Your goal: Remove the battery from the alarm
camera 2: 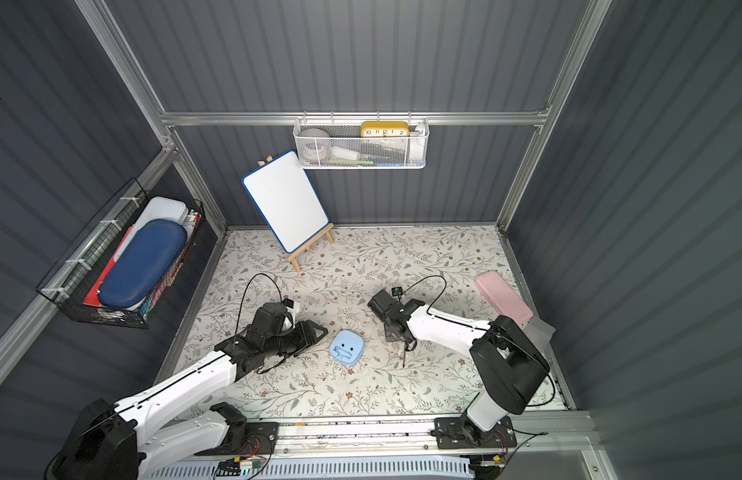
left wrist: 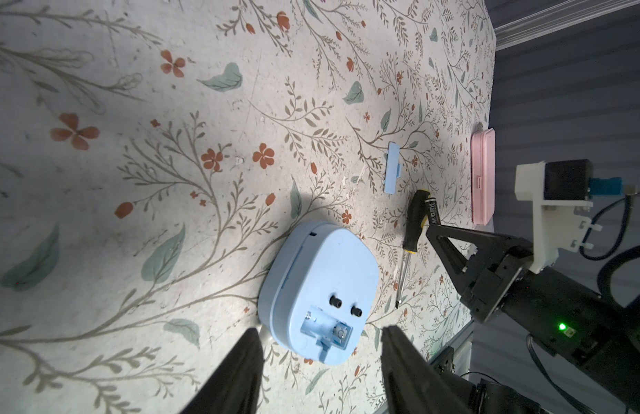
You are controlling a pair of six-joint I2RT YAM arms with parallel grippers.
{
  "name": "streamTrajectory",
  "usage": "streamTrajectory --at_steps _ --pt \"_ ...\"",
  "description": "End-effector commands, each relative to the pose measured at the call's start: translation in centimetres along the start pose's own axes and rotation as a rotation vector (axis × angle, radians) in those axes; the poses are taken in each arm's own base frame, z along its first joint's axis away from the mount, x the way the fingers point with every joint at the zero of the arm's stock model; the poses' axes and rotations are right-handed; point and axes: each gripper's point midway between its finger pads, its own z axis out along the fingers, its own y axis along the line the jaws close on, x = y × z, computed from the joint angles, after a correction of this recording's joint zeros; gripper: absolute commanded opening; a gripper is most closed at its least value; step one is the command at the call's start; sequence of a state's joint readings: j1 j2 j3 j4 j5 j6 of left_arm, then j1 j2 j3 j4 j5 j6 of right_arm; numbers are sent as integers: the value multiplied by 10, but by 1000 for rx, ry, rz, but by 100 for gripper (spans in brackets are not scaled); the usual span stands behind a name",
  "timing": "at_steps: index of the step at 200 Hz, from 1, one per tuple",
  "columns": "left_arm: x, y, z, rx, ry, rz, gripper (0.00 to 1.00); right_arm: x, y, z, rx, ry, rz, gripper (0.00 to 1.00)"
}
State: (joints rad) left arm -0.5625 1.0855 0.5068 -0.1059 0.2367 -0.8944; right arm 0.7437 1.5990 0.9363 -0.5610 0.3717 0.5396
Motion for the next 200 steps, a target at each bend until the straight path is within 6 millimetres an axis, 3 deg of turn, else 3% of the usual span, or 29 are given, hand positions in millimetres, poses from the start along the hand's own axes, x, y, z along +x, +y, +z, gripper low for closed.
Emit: streamTrajectory --at_steps 1,78,131,200 --pt "3 6 4 -11 15 11 57 -4 16 0 -39 -2 12 15" --pt "-3 2 -1 -9 2 31 57 12 14 23 44 57 31 16" --pt "-3 4 -5 -13 -4 30 57 27 18 34 48 127 27 24" --pt "-5 3 -6 -15 -9 26 57 27 19 28 41 128 24 31"
